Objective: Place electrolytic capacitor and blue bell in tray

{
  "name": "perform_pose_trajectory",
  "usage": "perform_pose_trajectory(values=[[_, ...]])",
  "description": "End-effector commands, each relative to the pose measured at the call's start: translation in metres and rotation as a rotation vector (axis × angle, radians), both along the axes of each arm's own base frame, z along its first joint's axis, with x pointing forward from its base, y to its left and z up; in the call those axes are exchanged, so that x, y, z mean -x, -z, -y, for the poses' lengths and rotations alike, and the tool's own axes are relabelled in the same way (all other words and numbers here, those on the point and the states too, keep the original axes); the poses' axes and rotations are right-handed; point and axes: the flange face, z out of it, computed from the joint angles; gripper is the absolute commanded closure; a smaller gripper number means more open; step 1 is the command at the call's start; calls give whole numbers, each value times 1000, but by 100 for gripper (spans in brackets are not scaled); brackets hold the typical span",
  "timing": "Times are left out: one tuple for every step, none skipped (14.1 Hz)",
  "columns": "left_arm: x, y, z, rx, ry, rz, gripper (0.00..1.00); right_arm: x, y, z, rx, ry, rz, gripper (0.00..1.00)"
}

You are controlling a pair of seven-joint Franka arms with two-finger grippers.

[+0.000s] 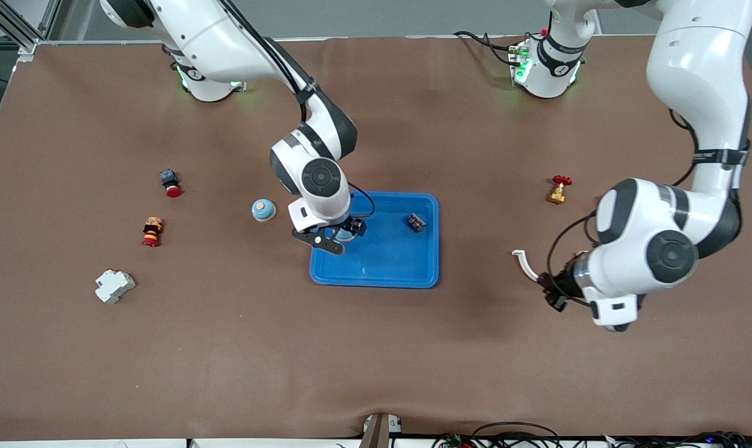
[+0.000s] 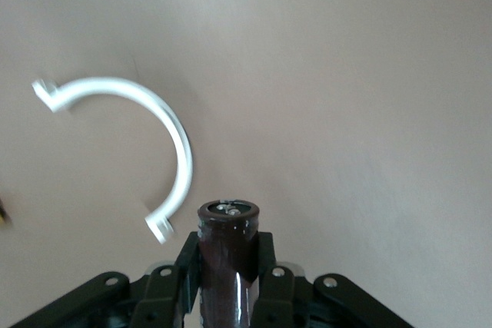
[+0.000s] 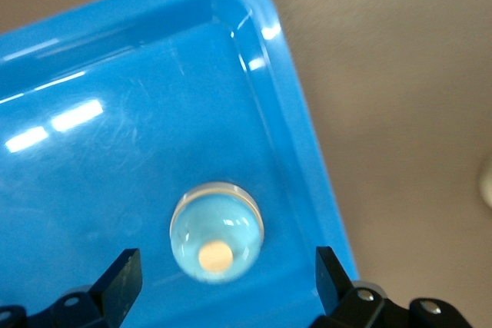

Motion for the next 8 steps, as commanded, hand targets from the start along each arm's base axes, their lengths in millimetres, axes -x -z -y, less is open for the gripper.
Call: perform_pose_trajectory(values=[[19, -1, 54, -21, -30, -14, 98, 14, -23, 40, 5, -54, -8, 0], [24, 0, 69, -24, -47, -18, 98, 16, -26, 62, 2, -84, -10, 0], [29, 0, 82, -24, -58, -20, 98, 22, -25, 82, -12, -110, 0, 0], [35, -1, 97, -24, -65, -21, 98, 25, -21, 104, -28, -130, 20, 0], [41, 2, 112, -26, -75, -24, 98, 30, -11, 122, -32, -159, 22, 0], [47, 5, 127, -28, -85, -24, 98, 30, -1, 141, -33, -181, 16, 0], [52, 7, 139, -31, -88, -26, 98, 30, 4, 153, -33, -200, 10, 0], [57, 12, 148, -35, -89, -34, 98, 29, 9, 161, -32, -215, 8, 0]])
